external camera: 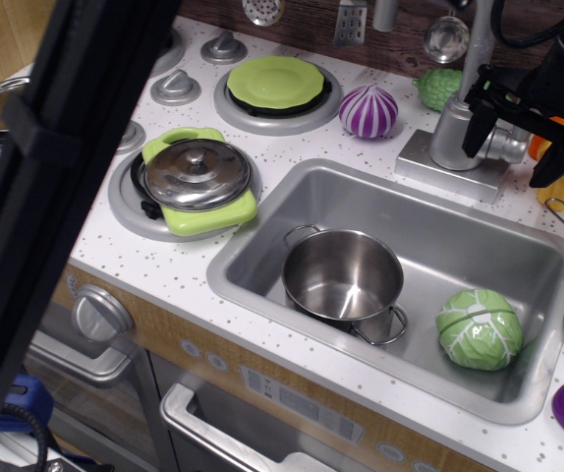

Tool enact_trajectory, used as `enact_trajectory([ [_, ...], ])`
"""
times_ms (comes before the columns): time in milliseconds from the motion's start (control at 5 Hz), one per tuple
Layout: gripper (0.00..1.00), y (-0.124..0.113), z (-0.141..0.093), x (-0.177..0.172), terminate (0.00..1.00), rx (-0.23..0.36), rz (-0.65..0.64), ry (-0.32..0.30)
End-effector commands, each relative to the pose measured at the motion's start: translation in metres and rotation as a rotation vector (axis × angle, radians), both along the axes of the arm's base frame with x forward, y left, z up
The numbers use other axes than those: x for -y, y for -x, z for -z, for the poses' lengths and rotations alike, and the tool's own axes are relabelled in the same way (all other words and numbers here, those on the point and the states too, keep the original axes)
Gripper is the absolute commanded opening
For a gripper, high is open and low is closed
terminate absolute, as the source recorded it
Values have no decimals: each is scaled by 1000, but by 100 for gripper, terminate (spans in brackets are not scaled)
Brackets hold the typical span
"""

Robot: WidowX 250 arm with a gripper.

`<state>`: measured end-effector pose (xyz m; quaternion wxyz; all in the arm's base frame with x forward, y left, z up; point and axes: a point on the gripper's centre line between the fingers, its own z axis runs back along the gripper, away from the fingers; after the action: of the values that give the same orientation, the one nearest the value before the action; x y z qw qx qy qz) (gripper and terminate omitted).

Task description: Turn lever vertical to front

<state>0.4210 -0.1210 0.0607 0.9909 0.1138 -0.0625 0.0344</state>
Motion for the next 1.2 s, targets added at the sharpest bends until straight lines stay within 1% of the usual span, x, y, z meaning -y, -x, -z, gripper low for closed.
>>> enact_trajectory([
  [0,100,0,0,0,0,0,0,0],
  [200,100,-1,-21,0,0,36,26,-52],
  [400,100,-3,-52,3,0,84,12,-71],
  [600,100,-9,-68,2,0,154,22,-49],
  [800,100,-19,-73,0,0,292,57,-58],
  [1000,100,-31,-76,-5,0,354,63,-60],
])
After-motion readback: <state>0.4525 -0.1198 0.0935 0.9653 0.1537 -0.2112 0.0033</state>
